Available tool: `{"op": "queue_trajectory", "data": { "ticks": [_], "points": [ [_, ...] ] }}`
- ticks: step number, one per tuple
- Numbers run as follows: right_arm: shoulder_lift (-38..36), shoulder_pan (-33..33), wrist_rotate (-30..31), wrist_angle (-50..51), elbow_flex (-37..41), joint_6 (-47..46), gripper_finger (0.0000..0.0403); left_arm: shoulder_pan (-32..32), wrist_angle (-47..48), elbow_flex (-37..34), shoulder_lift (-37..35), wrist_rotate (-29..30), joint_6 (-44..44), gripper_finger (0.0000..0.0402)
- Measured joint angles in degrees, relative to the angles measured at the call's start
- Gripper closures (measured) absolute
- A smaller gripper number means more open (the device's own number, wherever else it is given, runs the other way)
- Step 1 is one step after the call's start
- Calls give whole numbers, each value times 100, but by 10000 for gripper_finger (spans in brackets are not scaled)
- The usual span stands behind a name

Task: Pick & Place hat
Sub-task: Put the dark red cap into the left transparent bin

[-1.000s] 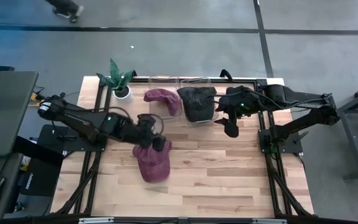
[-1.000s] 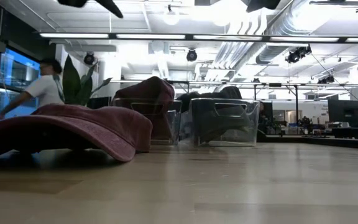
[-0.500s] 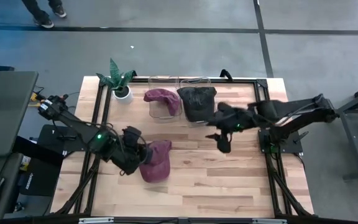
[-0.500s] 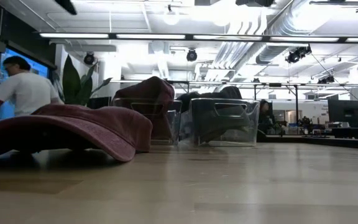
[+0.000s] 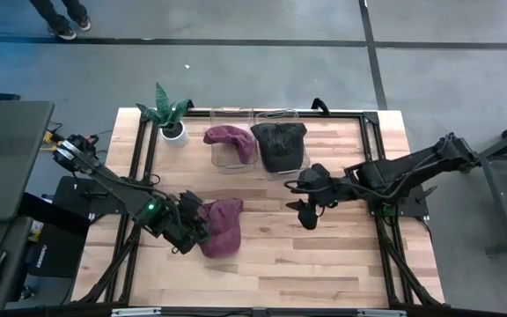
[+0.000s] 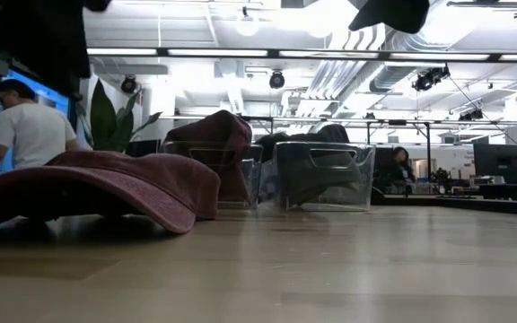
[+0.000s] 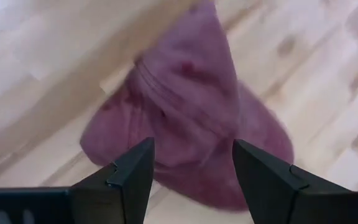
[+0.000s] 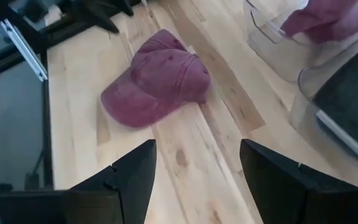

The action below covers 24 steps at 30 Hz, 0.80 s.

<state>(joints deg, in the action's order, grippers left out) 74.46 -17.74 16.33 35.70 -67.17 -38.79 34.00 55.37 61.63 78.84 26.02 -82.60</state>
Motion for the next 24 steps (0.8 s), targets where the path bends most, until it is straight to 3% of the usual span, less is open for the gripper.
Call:
{"op": "queue_trajectory", "data": {
  "ticks": [5,15,17,20,24],
  "points": [
    [0,-93,-11,-45,14,-351,176,-837,-1007,-544,10,-1368,1141,193],
    [-3,-144,-43,-45,15,-484,176,-2536,-1457,-753,8,-2733,2873,193],
    [-4,-144,-59,-45,14,-482,176,-2861,-1530,-753,8,-3221,3138,193],
    [-4,-144,-87,-45,16,-459,176,-3257,-1695,-753,9,-3866,3385,192],
    [-4,-144,-152,-43,16,-428,176,-3624,-2044,-753,8,-4102,3490,192]
  ]
}}
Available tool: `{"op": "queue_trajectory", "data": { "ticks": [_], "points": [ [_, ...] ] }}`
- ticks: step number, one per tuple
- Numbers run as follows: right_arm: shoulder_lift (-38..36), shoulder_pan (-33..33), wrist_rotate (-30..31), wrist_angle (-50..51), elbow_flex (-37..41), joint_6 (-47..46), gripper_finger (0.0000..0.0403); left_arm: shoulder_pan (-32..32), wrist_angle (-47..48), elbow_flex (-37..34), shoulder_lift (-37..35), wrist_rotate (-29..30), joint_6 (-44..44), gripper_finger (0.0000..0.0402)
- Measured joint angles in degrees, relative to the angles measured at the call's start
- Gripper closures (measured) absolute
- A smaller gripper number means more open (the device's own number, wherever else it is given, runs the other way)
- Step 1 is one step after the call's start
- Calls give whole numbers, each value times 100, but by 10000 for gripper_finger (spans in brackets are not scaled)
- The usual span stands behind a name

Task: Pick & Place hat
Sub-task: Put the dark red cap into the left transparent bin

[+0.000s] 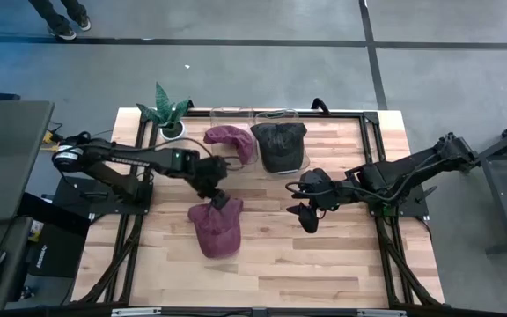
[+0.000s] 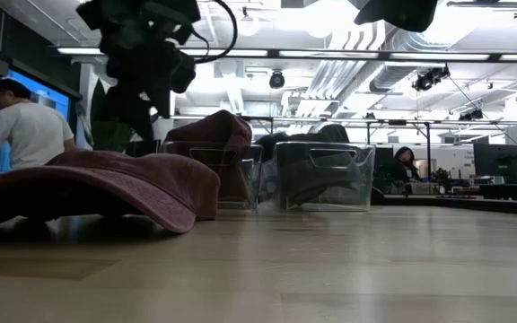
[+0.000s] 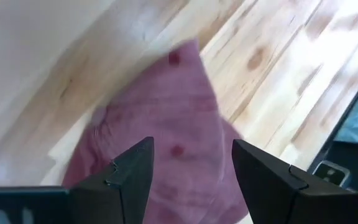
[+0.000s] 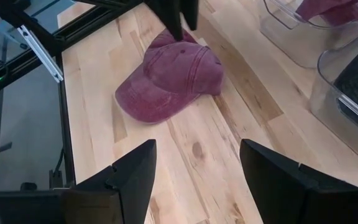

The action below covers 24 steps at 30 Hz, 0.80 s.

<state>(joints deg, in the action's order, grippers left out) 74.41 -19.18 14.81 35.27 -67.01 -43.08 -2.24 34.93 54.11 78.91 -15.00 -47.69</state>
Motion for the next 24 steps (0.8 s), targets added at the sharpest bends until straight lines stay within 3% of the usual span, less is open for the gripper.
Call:
{"op": "queue_trajectory", "data": {
  "ticks": [9,18,24],
  "points": [
    [0,0,-46,0,-1,124,176,-264,-189,7,87,-95,288,186],
    [-2,2,-65,4,1,156,176,-262,-249,7,373,8,290,117],
    [-2,0,-64,4,1,147,176,-85,-280,8,572,56,430,108]
  ]
}}
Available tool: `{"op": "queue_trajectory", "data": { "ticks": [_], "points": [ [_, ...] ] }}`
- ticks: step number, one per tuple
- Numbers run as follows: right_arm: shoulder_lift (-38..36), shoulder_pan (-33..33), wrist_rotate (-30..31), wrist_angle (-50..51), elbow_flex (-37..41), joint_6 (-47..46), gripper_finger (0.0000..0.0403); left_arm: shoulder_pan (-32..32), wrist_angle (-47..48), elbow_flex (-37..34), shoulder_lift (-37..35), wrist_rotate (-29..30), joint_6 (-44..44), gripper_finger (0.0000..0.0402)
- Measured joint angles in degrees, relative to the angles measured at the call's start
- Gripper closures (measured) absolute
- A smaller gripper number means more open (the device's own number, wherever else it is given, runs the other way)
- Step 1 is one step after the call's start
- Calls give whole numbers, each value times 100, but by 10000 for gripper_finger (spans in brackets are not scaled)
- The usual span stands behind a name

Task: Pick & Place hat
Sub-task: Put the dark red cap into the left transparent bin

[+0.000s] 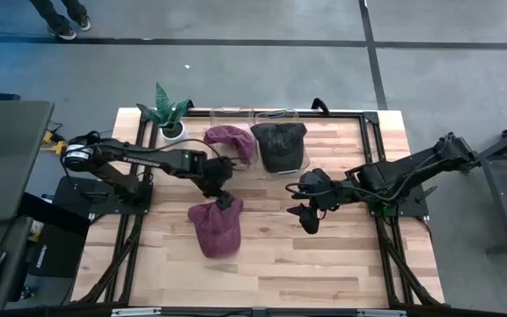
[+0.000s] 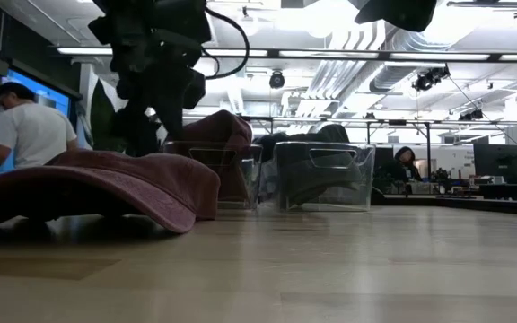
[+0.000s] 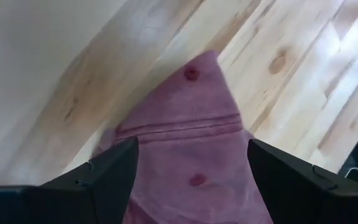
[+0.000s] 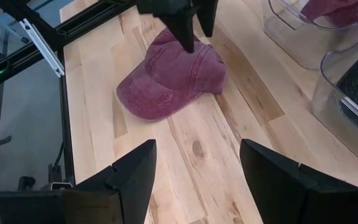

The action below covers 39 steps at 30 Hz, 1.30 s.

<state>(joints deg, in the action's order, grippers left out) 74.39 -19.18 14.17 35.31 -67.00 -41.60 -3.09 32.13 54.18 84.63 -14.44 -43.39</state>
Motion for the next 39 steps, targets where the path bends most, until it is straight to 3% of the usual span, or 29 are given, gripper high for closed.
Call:
{"op": "queue_trajectory", "data": {
  "ticks": [10,24,31,39],
  "points": [
    [0,2,24,0,0,-13,176,468,-206,1,363,494,-7,108],
    [0,4,26,0,0,4,176,463,-232,1,746,641,-203,119],
    [0,4,52,0,0,50,176,463,-178,1,749,622,-345,217],
    [0,4,68,0,0,52,176,463,-112,1,749,399,-472,387]
  ]
}}
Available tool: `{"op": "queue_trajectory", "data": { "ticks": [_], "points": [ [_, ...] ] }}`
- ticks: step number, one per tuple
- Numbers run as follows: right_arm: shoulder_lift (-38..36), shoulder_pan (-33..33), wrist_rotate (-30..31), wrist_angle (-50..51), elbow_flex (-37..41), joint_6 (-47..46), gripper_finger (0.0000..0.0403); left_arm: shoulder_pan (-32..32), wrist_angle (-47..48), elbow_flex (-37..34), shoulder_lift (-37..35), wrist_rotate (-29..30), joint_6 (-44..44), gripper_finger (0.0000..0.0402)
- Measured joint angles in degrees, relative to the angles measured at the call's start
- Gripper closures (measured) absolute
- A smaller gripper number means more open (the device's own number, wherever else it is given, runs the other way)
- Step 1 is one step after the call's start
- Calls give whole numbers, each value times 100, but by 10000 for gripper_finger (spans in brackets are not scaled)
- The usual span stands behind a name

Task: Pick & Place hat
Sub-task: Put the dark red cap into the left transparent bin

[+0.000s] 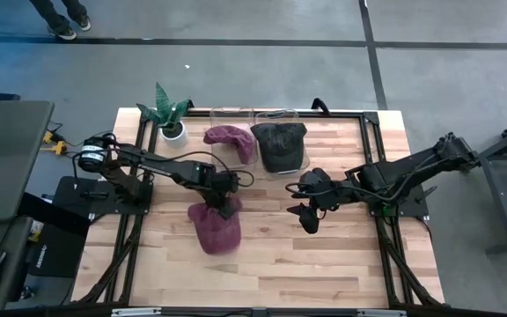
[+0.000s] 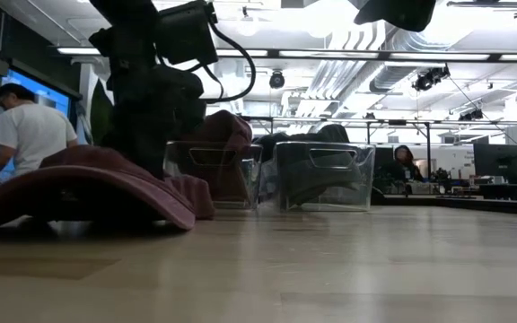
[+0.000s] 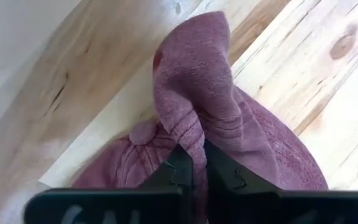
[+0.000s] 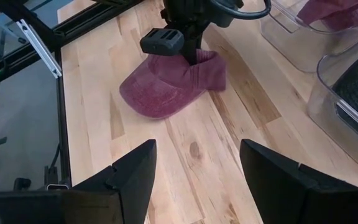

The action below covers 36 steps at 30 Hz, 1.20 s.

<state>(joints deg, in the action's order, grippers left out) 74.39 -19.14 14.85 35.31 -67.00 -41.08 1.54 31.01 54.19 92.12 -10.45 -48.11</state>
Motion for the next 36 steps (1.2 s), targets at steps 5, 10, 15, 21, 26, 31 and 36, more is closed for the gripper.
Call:
{"op": "queue_trajectory", "data": {
  "ticks": [5,10,15,21,26,31,36],
  "points": [
    [0,0,2,0,0,18,176,0,226,190,2,-38,-10,399],
    [0,0,2,2,0,18,176,0,491,503,4,-53,-170,401],
    [0,0,0,5,0,26,176,84,1170,1073,-110,-16,-144,401],
    [0,1,-34,4,2,105,176,325,2018,1934,-206,223,-31,401],
    [0,2,-96,2,2,144,176,499,2467,2638,-208,452,-14,402],
    [0,2,-179,-21,2,438,176,719,2822,3174,-205,615,372,401],
    [0,19,-148,-293,2,1230,176,843,3094,3543,-206,453,871,401]
  ]
}}
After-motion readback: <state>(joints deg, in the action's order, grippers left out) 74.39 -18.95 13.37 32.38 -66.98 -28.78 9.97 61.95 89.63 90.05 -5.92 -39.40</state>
